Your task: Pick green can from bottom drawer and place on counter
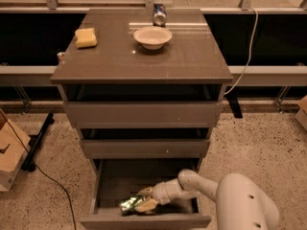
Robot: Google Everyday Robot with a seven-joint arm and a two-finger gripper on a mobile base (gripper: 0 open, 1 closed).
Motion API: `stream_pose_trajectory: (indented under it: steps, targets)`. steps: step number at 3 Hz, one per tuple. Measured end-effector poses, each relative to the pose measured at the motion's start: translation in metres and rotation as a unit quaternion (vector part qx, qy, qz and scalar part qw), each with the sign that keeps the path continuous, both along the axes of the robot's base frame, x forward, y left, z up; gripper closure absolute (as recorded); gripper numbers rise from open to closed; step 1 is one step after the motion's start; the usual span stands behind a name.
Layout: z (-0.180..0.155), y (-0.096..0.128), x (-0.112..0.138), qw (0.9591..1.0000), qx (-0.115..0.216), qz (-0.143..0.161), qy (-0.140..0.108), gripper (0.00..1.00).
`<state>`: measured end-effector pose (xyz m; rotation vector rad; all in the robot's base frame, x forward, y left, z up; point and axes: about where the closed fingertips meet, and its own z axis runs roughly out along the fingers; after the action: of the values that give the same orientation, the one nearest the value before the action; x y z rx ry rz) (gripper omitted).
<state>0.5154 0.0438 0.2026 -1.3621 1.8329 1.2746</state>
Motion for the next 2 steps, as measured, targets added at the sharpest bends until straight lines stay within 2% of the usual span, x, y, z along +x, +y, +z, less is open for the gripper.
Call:
stream_pose_trajectory:
  steps: [1, 2]
  targets:
    - [0.095, 0.045, -0.014, 0.9924, 0.065, 0.104, -0.009, 1.0]
    - [0.17, 0.067, -0.039, 0.9785, 0.103, 0.175, -0.037, 1.0]
